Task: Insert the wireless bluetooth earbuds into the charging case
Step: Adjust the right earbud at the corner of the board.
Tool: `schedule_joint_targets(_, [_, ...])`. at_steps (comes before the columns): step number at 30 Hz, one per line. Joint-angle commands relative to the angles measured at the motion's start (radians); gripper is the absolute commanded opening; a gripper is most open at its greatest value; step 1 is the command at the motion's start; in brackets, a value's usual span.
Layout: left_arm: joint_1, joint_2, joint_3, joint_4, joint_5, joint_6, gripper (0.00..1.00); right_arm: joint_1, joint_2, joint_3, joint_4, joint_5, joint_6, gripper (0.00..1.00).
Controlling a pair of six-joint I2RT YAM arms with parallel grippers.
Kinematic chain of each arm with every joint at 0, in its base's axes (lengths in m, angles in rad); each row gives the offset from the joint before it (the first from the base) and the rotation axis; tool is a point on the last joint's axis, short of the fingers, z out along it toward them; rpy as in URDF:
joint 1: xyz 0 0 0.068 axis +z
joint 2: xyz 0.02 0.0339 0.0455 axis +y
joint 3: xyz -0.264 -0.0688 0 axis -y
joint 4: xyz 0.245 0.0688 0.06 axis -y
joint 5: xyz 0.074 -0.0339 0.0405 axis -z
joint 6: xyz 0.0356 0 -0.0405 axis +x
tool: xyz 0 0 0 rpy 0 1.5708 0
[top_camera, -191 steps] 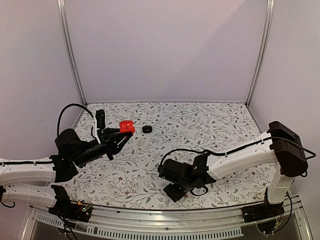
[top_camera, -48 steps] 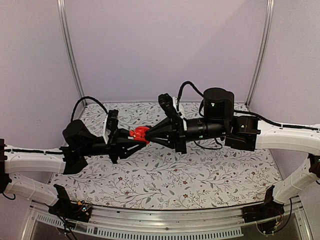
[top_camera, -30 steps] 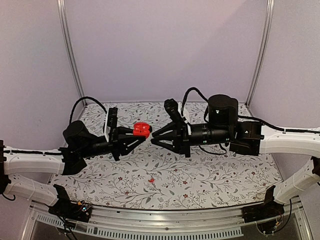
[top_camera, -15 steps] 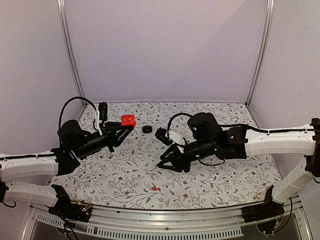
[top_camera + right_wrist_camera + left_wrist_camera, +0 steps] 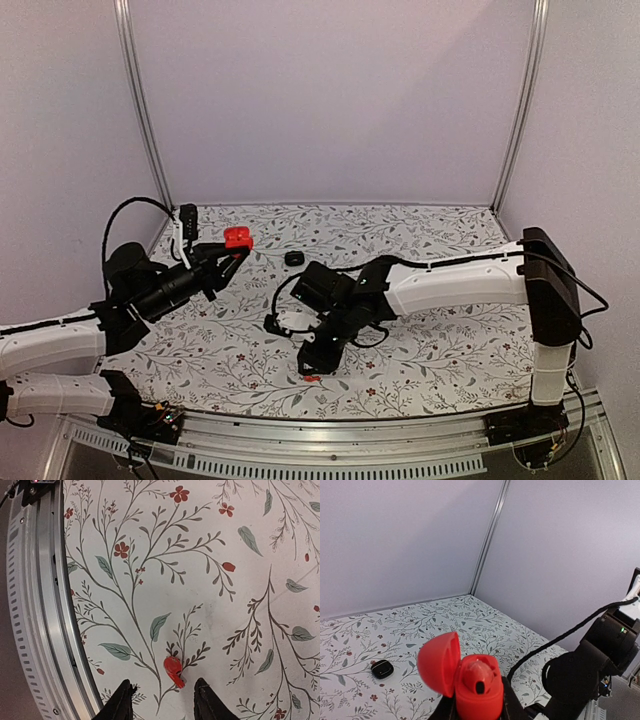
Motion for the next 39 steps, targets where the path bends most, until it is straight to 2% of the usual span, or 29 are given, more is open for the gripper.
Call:
schedule_joint_targets(1, [0.035,-0.033,-0.015,-0.039,-0.019,-0.009,0.00,0.013,0.086,0.110,-0.169,0.045,-0.005,0.41])
schedule_joint_targets(8, [0.052,-0.058,-0.026,-0.040,0.001,-0.010,0.00,0.025,0.175,0.213,-0.246,0.067,-0.008,0.40])
schedule_joint_targets(28, [0.060,-0.056,-0.037,-0.022,0.013,-0.011,0.00,0.057,0.277,0.309,-0.320,0.165,-0.031,0.37])
schedule_joint_targets(39, [0.065,-0.052,-0.034,-0.019,0.020,-0.011,0.00,0.068,0.306,0.313,-0.354,0.224,-0.045,0.22])
